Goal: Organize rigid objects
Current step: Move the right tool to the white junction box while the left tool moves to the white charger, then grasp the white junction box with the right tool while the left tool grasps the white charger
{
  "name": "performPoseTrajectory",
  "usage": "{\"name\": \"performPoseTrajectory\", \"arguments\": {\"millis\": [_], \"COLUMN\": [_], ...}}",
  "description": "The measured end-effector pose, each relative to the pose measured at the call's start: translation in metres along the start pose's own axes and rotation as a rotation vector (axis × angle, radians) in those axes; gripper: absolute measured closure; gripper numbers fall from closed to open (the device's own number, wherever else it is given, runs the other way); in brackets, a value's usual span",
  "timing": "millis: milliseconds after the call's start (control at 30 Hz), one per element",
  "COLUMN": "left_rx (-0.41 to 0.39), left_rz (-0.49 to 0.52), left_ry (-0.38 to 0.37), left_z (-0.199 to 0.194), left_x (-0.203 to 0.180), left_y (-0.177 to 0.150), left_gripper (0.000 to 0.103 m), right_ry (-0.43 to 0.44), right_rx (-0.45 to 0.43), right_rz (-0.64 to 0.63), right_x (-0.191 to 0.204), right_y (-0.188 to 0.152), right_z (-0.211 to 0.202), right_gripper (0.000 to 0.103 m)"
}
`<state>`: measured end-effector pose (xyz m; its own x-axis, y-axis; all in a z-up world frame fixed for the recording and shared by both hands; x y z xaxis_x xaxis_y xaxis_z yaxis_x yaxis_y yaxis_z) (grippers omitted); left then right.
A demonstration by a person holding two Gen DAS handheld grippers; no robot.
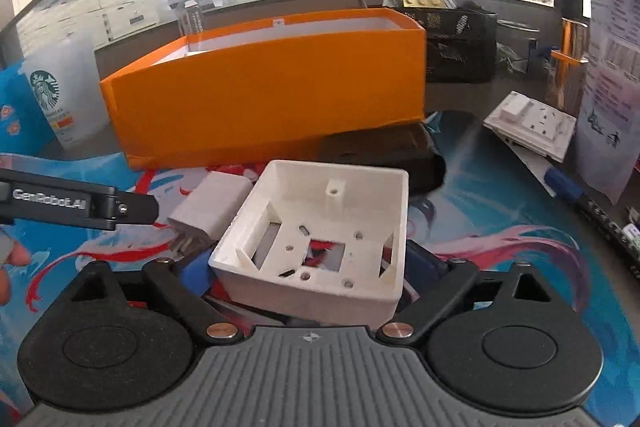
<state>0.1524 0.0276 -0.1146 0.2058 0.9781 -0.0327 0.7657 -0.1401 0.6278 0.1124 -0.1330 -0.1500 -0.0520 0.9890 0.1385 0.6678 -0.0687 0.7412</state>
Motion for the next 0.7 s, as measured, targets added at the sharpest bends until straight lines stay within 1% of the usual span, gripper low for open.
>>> {"name": "performPoseTrajectory", "arguments": {"millis": [167, 233, 333, 600, 700], "left_rx": [0.001, 0.015, 0.021, 0.01, 0.01], "left_rz": [0.053, 0.064, 0.074, 0.038, 0.016], "left_ry": [-0.039, -0.024, -0.021, 0.021, 0.014], "left_z": [0.009, 0.015, 0.023, 0.037, 0.04], "left_x": [-0.028, -0.037, -0.049, -0.059, -0.062], "left_y": [0.001, 0.003, 0.005, 0.015, 0.02], "left_gripper": [0.0, 0.0, 0.0, 0.0, 0.0], "right_ry": [0.024, 0.026, 0.038, 0.07, 0.083], "right_rx": [0.001, 0.002, 0.002, 0.001, -0.001], "right_rz": [-0.008, -0.022, -0.034, -0.065, -0.058], "right_x": [-0.019, -0.024, -0.027, -0.032, -0.034], "right_y": [-0.007, -0.01, -0.014, -0.016, -0.015], "right_z": [-0.015, -0.019, -0.023, -0.025, -0.025], "right_gripper": [0.013, 0.013, 0.013, 0.012, 0.012]}}
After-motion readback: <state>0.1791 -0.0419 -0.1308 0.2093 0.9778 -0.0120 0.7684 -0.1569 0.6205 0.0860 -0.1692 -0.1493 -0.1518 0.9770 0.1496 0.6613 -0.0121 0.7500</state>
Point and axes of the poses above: each gripper's, at about its wrist camera, not at the fingertips, and z roughly the way its jaws point, x to its left, y to its top, the point moved 4 cm from there along z, roughly the way its jaws point, and after that the axes turned 6 degrees about x, right-handed, at the moved point
